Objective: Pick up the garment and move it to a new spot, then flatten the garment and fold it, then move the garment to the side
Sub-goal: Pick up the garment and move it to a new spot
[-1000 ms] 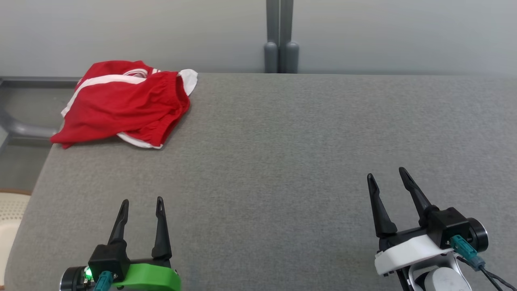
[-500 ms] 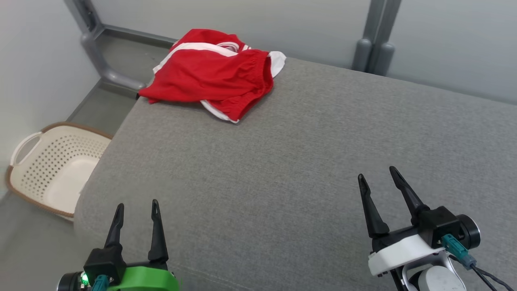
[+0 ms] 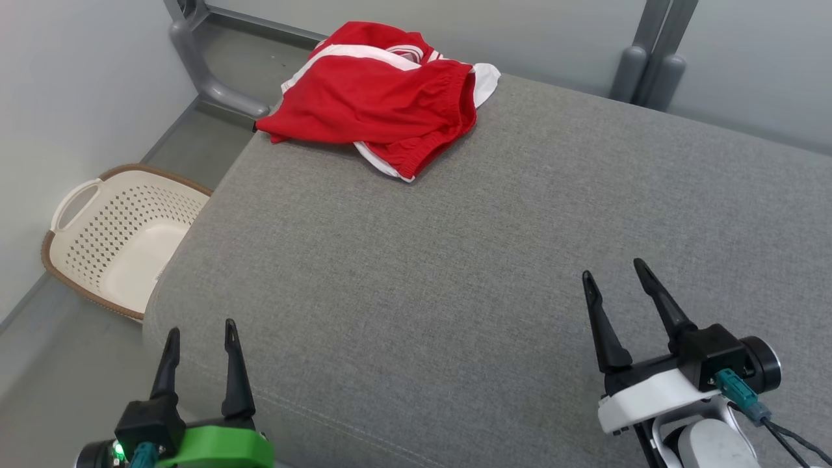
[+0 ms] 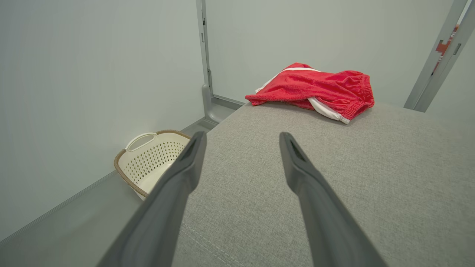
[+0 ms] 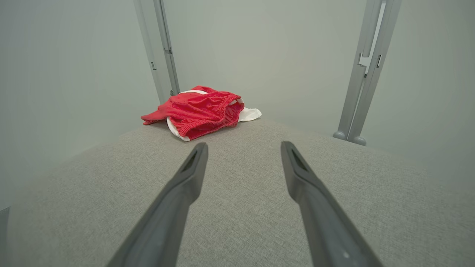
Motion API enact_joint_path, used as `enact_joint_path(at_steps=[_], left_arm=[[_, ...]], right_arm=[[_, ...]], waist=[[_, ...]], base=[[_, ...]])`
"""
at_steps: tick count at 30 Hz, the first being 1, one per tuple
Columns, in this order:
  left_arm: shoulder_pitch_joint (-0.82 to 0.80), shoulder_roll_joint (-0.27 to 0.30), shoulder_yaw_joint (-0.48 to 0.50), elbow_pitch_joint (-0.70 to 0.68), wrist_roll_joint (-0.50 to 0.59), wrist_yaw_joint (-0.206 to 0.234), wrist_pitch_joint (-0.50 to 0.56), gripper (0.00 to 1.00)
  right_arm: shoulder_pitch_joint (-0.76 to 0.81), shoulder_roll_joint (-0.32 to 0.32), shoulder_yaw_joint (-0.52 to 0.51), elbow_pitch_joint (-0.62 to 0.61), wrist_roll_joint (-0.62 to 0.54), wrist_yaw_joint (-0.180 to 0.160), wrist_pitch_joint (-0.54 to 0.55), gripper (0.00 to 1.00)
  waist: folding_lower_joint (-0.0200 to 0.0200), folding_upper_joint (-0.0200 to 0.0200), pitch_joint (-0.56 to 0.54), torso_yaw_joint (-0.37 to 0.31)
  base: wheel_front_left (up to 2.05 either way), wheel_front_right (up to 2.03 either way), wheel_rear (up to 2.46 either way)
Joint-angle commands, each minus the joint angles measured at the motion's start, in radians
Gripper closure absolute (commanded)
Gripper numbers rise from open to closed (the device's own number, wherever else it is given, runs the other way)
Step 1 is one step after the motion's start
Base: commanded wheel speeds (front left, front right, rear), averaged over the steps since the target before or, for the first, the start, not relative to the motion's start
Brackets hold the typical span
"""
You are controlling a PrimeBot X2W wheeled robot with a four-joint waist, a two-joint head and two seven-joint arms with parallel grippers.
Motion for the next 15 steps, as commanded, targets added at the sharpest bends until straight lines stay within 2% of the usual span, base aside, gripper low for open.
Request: enact_joint_path(at_steps=[1, 8, 15], left_arm=[[-0.034, 0.005, 0.011, -0.01, 0.009, 0.003, 0.0, 0.0], [-0.227, 0.015, 0.042, 0.06, 0.049, -0.052, 0.0, 0.0], [-0.556, 0.05, 0.004, 0.321, 0.054, -0.122, 0.043, 0.0]], right_arm=[[-0.017, -0.004, -0.012, -0.006, -0.015, 0.0, -0.004, 0.0], [-0.082, -0.004, -0.051, -0.032, -0.063, 0.0, -0.003, 0.0], [-0.207, -0.004, -0.046, -0.059, -0.114, 0.0, -0.003, 0.0]], waist=[[0.0, 0.0, 0.027, -0.02], [0.0, 0.0, 0.116, -0.082], [0.0, 0.0, 0.238, -0.186]], base=[[0.0, 0.0, 0.0], [0.0, 0.0, 0.0], [0.0, 0.0, 0.0]])
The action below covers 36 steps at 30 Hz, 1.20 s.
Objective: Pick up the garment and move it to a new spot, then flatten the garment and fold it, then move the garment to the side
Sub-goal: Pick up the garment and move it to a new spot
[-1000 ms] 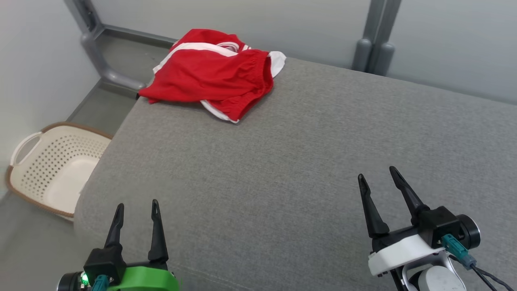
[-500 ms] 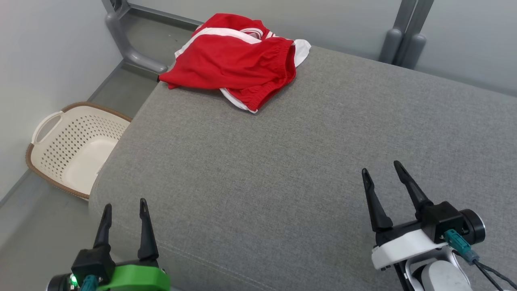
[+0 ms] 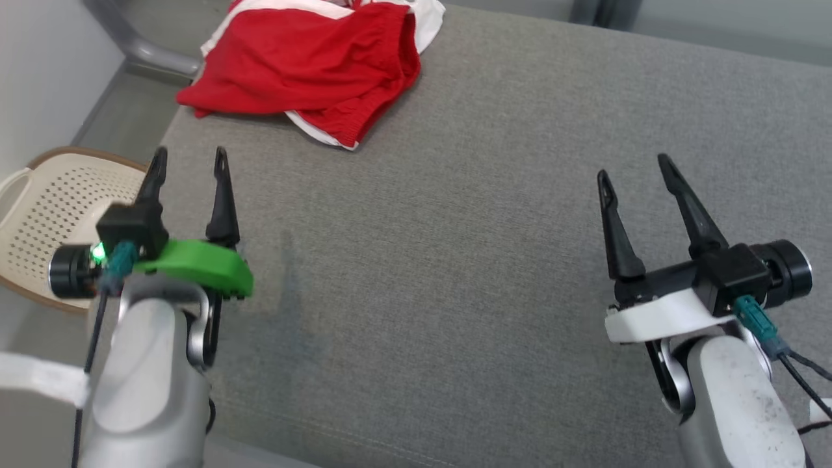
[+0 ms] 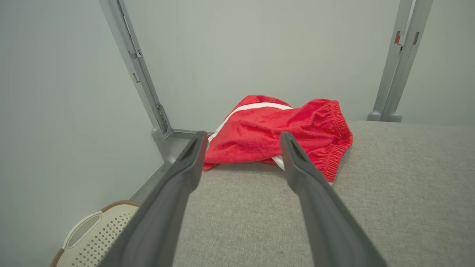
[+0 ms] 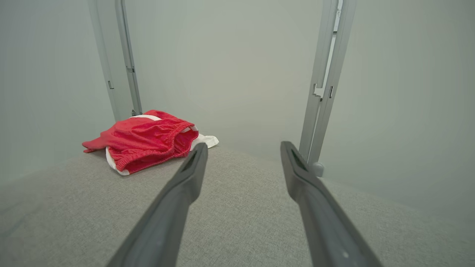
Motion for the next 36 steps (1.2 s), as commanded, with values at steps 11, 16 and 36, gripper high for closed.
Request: enact_joint_path(at_steps=[11, 16, 36], left_arm=[[-0.37, 0.052, -0.04, 0.327, -0.027, -0.065, 0.13, 0.0], [-0.428, 0.092, -0.062, 0.414, -0.03, -0.079, 0.148, 0.0], [-0.435, 0.13, -0.139, 0.539, -0.092, -0.095, 0.222, 1.0]], right_arm=[[-0.157, -0.004, 0.003, -0.06, -0.031, 0.0, -0.003, 0.0], [-0.187, -0.004, -0.009, -0.113, -0.015, 0.0, -0.003, 0.0], [-0.173, -0.003, -0.022, -0.128, 0.038, 0.0, -0.003, 0.0]], waist=[[0.0, 0.0, 0.296, -0.215], [0.0, 0.0, 0.362, -0.256], [0.0, 0.0, 0.334, -0.285]], base=[[0.0, 0.0, 0.0], [0.0, 0.0, 0.0], [0.0, 0.0, 0.0]])
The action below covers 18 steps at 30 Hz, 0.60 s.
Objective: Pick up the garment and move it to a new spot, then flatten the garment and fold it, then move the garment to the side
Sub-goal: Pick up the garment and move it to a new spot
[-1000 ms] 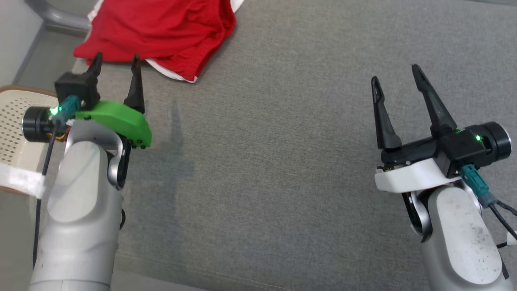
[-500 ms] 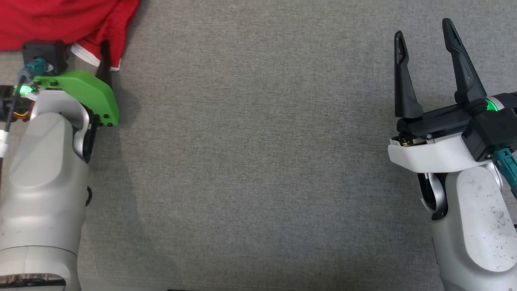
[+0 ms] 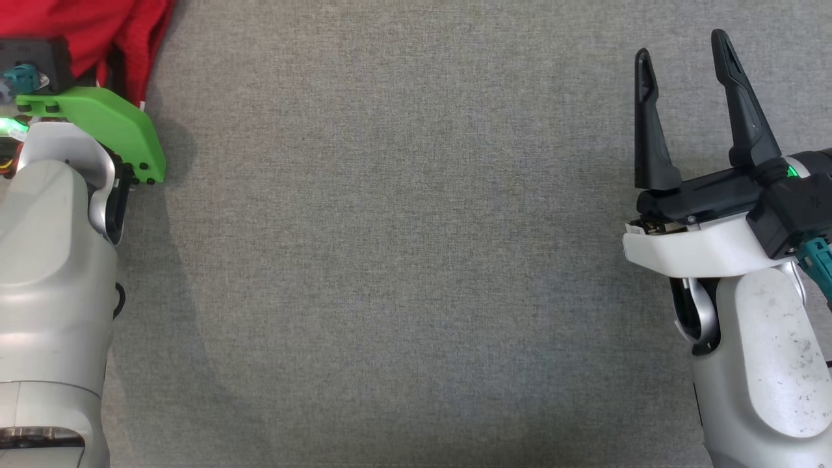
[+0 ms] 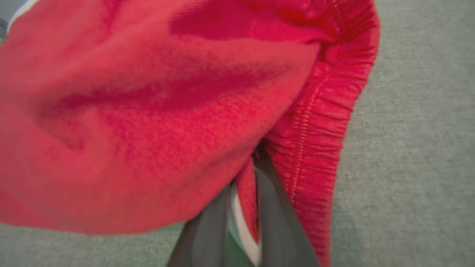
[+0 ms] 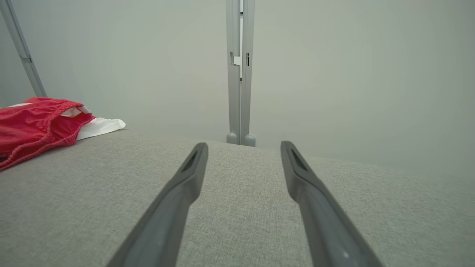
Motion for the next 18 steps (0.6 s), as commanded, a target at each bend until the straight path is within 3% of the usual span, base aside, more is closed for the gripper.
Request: enact_joint_path(at_steps=[1, 11, 18], left_arm=[[0.063, -0.022, -0.022, 0.025, -0.004, -0.012, 0.018, 1.0], [0.112, 0.025, -0.024, -0.113, -0.047, -0.009, -0.064, 1.0], [0.189, 0.027, -0.052, -0.298, -0.041, -0.004, -0.061, 1.0]], right_arm=[[0.013, -0.002, -0.003, 0.004, 0.009, 0.0, -0.003, 0.0], [0.064, -0.002, -0.027, 0.017, 0.038, 0.0, -0.003, 0.0], [0.113, -0.003, -0.054, 0.027, 0.057, 0.0, -0.003, 0.0]], waist=[[0.0, 0.0, -0.025, -0.002], [0.0, 0.0, -0.153, -0.008], [0.0, 0.0, -0.241, -0.017]], base=[[0.0, 0.0, 0.0], [0.0, 0.0, 0.0], [0.0, 0.0, 0.0]])
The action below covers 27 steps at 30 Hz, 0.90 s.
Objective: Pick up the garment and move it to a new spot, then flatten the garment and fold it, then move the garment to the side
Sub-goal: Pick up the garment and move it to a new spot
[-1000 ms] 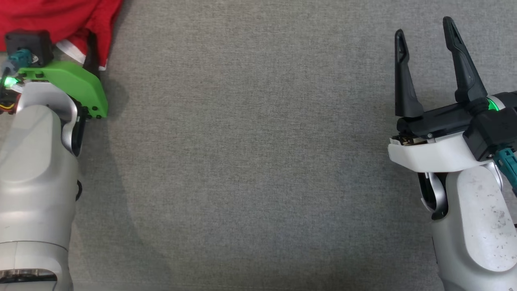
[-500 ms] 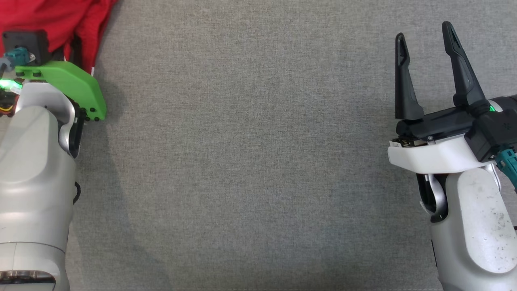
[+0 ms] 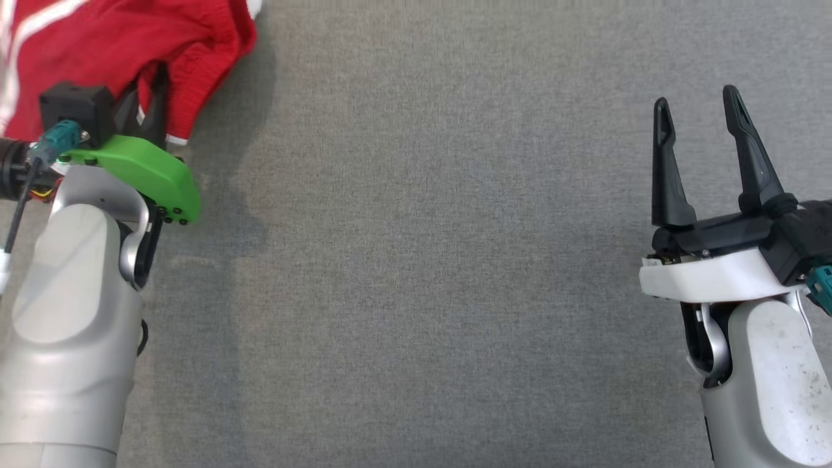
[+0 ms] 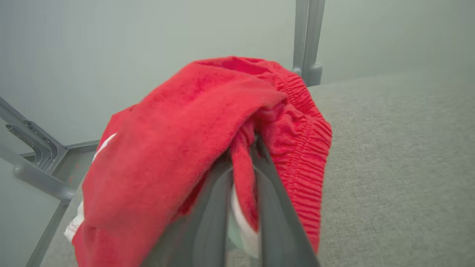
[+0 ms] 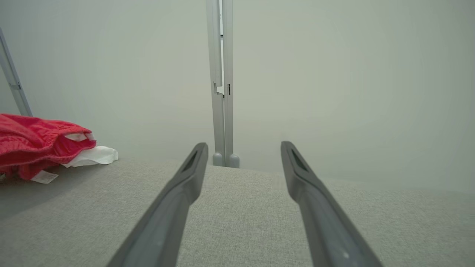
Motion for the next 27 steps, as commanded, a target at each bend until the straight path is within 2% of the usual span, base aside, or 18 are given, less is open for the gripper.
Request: enact_joint_path(at_steps=[1, 7, 14, 19, 27], left_arm=[[0.026, 0.0, -0.006, -0.04, -0.002, 0.004, 0.004, 1.0], [0.098, -0.035, -0.052, -0.258, 0.007, 0.023, 0.055, 1.0], [0.167, -0.12, -0.153, -0.436, 0.017, 0.036, 0.124, 1.0], [0.18, -0.182, -0.242, -0.433, 0.021, 0.037, 0.145, 1.0], [0.168, -0.219, -0.428, -0.315, 0.017, 0.02, 0.147, 1.0]], right_arm=[[0.02, -0.003, -0.004, 0.003, 0.01, 0.0, -0.003, 0.0], [0.049, -0.003, -0.015, 0.007, 0.023, 0.0, -0.003, 0.0], [0.069, -0.003, -0.024, 0.011, 0.04, 0.0, -0.003, 0.0], [0.064, -0.003, -0.034, 0.013, 0.057, 0.0, -0.003, 0.0], [0.06, -0.002, -0.043, 0.021, 0.087, 0.0, -0.003, 0.0]], waist=[[0.0, 0.0, -0.055, -0.012], [0.0, 0.0, -0.101, -0.056], [0.0, 0.0, -0.107, -0.128], [0.0, 0.0, -0.097, -0.185], [0.0, 0.0, -0.067, -0.281]], base=[[0.0, 0.0, 0.0], [0.0, 0.0, 0.0], [0.0, 0.0, 0.0], [0.0, 0.0, 0.0], [0.0, 0.0, 0.0]])
